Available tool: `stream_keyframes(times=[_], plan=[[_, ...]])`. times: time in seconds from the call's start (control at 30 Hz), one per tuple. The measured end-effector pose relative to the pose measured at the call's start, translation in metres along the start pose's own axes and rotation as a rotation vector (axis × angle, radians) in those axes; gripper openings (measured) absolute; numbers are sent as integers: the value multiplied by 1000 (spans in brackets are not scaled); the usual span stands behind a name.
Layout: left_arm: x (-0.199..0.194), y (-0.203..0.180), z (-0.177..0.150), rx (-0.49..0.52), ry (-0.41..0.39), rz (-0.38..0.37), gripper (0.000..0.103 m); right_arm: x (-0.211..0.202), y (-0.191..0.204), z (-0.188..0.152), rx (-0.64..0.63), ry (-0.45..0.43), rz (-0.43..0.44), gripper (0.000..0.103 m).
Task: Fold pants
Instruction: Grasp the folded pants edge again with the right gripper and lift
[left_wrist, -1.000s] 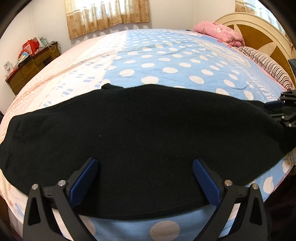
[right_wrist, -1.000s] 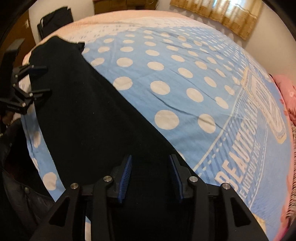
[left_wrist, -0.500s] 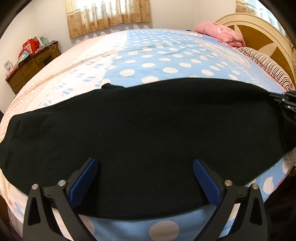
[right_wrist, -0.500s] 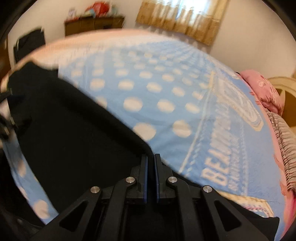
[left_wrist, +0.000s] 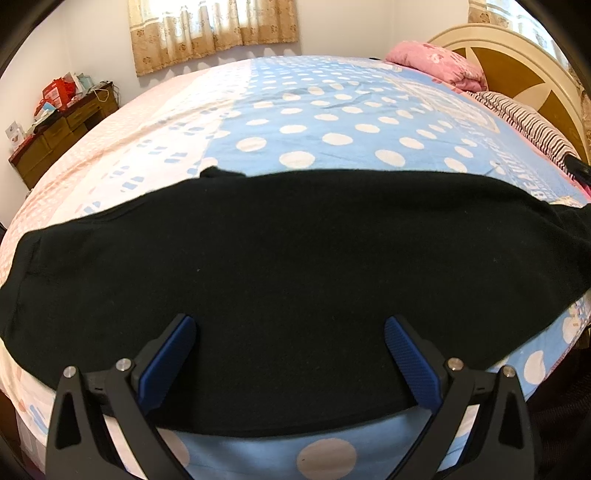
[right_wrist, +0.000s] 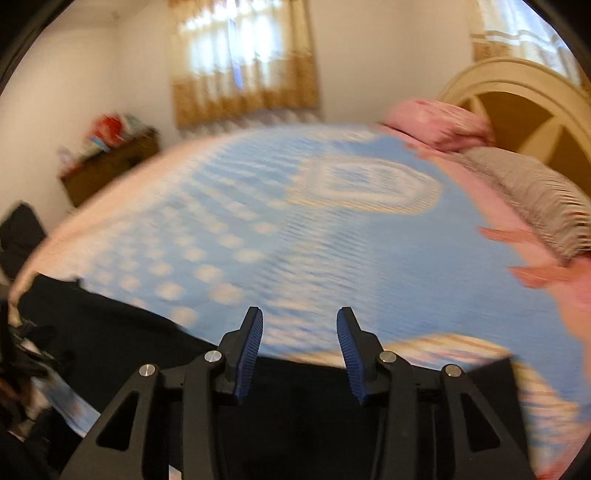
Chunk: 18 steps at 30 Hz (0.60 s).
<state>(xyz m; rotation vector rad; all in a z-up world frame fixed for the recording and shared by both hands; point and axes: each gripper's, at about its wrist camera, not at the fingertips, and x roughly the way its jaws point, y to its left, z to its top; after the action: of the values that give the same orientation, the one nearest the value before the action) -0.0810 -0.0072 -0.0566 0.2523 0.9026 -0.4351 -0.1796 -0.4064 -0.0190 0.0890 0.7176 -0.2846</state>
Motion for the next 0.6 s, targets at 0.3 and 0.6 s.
stream_keyframes(times=[0.3,0.6], plan=[[-7,-43,25,91,-55,-67,103,46,34,-31,-425,254,-50,42],[5,-59,14,102,7,-70,103,20,41,-40,-421,179,-52,16]])
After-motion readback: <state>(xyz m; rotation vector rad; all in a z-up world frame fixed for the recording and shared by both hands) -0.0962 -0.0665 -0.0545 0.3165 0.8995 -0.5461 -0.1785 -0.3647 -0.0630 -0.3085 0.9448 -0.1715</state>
